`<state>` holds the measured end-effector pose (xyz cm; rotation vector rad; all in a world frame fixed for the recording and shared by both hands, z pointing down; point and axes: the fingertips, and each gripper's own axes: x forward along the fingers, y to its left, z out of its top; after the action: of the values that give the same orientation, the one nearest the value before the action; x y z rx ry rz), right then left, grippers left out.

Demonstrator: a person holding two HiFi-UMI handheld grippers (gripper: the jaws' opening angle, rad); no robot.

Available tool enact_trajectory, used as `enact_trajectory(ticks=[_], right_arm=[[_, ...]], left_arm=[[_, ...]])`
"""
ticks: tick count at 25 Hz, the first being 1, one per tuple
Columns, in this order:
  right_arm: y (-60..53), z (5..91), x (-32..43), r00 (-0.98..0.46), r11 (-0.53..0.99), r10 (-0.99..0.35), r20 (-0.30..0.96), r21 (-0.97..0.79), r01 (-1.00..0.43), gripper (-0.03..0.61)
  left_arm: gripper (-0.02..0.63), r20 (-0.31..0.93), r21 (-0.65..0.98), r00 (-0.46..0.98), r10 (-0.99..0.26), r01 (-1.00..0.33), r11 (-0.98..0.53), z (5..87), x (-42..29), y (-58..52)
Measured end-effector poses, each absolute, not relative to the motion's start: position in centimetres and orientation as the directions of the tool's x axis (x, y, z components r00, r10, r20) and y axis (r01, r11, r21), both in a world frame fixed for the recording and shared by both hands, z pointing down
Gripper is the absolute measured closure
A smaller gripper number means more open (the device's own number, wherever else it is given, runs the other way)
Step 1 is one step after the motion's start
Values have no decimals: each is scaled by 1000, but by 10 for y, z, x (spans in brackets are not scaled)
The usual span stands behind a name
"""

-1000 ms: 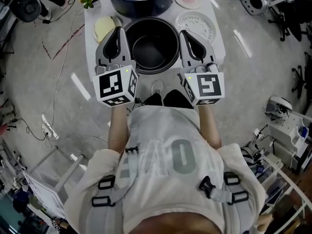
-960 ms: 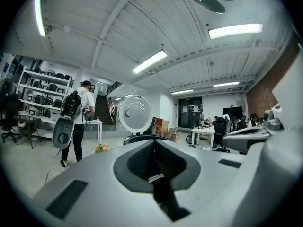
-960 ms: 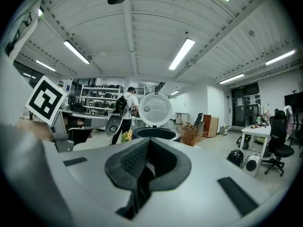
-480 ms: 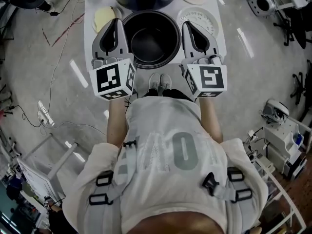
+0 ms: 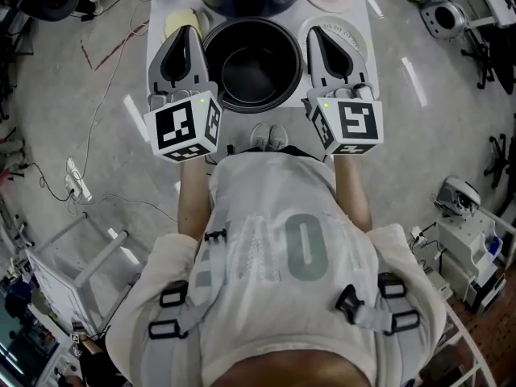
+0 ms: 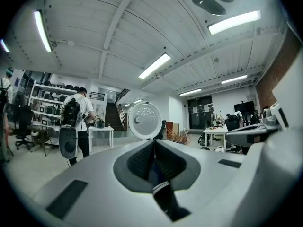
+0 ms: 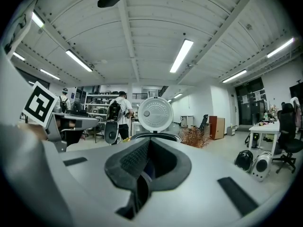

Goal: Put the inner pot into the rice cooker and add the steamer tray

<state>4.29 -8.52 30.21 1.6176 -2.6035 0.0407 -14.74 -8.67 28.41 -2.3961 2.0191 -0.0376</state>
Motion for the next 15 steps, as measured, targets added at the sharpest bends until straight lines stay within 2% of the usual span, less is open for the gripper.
enact_trajectory(ticks=[3,4,6,8,9,10,11,12,15], right_arm=[[-87,295,43,-459,460,-887,50,10,-888,570],[-88,293,43,-472,473,-881,44,5,-881,551],[-91,291,40,-500,500,-865,41,-14,-866,506],[-94,291,38,-526,522,-850,42,-73,-850,398],[-95,293,38,-538,530,-842,42,-124,-839,314],[-97,295,39,-547,532,-836,40,-181,-827,254],[-99,298,41,-552,530,-833,39,-232,-815,236],[-101,300,43,-554,525,-831,40,-271,-807,230],[-103,311,50,-552,506,-832,59,-326,-798,227]], left_arm=[[591,-15,-11,176,-984,-984,-176,275,-148,-87],[591,-22,-8,177,-984,-984,-177,272,-149,-88],[591,-35,-15,177,-984,-984,-176,267,-151,-90],[587,-45,-23,193,-980,-981,-193,264,-152,-91],[554,-43,-11,215,-976,-977,-215,265,-151,-92],[466,-36,19,243,-969,-970,-243,268,-149,-93],[392,-27,66,267,-963,-961,-269,272,-149,-96],[346,-18,123,282,-959,-951,-282,277,-150,-98],[307,15,282,261,-965,-927,-246,296,-162,-106]])
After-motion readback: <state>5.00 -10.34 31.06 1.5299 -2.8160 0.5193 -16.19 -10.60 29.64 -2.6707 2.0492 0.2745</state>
